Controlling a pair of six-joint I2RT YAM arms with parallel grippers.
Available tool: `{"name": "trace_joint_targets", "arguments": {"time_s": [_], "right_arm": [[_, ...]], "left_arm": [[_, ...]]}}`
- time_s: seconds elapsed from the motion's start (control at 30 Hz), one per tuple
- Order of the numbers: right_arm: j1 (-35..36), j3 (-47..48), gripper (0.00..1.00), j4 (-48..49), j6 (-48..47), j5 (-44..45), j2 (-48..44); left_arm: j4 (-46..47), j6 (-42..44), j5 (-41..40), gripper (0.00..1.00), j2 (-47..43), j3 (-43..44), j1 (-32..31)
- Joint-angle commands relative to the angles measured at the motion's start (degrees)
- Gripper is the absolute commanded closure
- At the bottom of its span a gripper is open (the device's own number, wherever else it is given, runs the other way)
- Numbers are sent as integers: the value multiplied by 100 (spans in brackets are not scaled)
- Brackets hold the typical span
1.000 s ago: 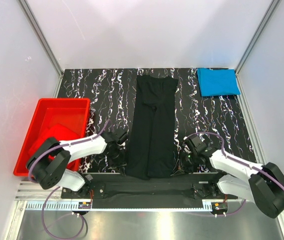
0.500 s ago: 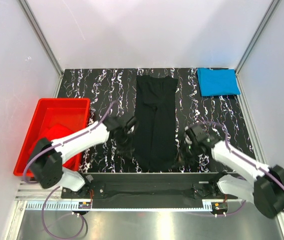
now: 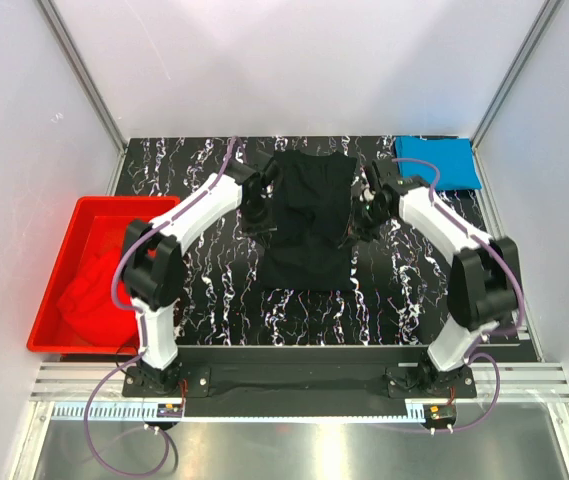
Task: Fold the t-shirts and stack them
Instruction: Fold the tshirt
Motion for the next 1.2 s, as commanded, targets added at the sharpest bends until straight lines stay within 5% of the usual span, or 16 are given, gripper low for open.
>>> {"name": "trace_joint_targets", "arguments": {"time_s": [0.0, 0.5, 1.17], "right_arm": [[-285, 754, 100, -366, -305, 4, 622], [-637, 2425, 100, -770, -401, -173, 2416], [-857, 2355, 100, -542, -348, -120, 2399]], "left_arm": [[-22, 325, 11, 100, 444, 594, 217], [365, 527, 739, 100, 1861, 2080, 586], [453, 466, 653, 100, 1896, 2423, 736]]}}
